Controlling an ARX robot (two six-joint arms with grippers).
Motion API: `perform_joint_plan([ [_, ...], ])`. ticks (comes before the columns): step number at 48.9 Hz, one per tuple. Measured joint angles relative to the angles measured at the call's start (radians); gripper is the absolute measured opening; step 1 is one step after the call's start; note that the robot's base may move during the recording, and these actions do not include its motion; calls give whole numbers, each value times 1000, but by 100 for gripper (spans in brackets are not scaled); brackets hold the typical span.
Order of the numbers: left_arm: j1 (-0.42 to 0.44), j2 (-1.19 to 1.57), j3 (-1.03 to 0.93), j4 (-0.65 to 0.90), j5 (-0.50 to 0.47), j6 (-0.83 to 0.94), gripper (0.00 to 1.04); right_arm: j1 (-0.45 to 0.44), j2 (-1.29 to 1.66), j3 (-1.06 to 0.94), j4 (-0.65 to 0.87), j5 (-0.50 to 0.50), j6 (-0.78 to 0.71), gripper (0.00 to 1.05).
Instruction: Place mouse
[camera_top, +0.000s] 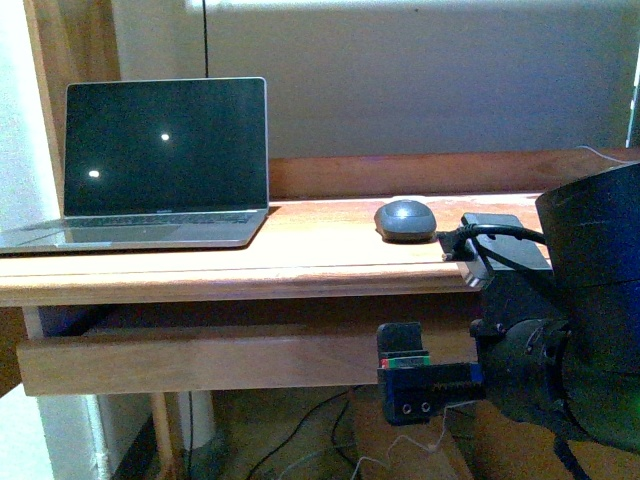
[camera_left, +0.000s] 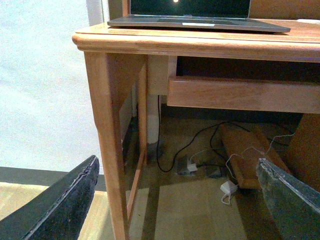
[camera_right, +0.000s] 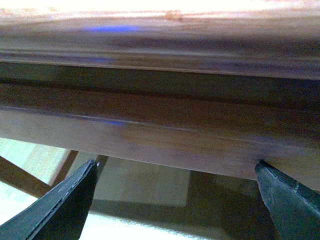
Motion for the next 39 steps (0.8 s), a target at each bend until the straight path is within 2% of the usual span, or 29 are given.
perform_joint_plan([
  [12,0,0,0,0,0,0,97,-102,-166,-83,-38,69,55,97],
  [26,0,0,0,0,0,0,97,-184,-591,-276,-159,39,195,97],
  [32,0,0,0,0,0,0,97,-163,-793,-374,-231,42,218,97],
  [39,0,0,0,0,0,0,97,-66,-1019,-469,-329,98,247,97],
])
